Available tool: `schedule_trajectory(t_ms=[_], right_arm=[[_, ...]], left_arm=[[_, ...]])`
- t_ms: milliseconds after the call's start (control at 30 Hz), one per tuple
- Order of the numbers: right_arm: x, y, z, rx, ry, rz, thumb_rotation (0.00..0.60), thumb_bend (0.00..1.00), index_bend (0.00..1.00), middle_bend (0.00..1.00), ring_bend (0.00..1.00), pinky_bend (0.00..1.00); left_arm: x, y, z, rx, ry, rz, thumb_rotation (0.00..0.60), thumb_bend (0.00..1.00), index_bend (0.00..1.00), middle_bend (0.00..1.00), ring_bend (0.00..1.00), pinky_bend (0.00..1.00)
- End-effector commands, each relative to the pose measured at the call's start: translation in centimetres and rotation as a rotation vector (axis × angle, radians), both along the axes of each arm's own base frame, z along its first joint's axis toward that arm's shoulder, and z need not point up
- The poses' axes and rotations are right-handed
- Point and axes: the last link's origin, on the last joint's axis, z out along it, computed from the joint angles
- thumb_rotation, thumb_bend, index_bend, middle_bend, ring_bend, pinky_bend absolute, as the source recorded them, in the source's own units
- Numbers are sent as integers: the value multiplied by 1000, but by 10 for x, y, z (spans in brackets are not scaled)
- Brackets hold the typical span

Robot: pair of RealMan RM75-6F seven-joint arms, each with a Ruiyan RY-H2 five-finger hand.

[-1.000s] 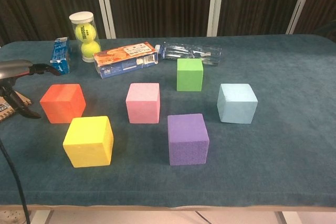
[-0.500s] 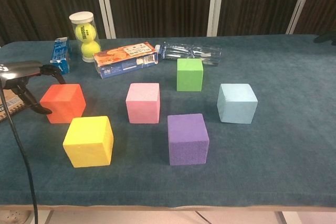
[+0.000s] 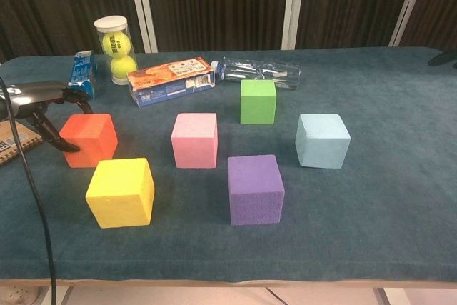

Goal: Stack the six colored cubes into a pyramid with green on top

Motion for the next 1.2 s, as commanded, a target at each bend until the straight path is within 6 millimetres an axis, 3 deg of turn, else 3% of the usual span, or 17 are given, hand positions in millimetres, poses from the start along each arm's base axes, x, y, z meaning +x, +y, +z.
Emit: schedule_trajectory(t_ms=[33,367,700,1200], right_arm=[[-1,0,-1,3,1,-3,600,237,0,0,0,0],[2,-4,-2,-1,-11,3,600,236,0,0,0,0],[3,-6,3,-6,-26,2,600,237,0,0,0,0],[-5,-6,11,-5,-27,-23,600,236,0,0,0,0]], left_arm=[[1,1,0,-9,-3,2,600,293,478,48,0,57],[38,4,-8,-30,-28,-77,600,327,509,59,0,57],[83,12,-42,-89,-110,-48,600,327,509,59,0,70],[99,18,-56,-73,-138,-26,600,323,509,68,1,71]])
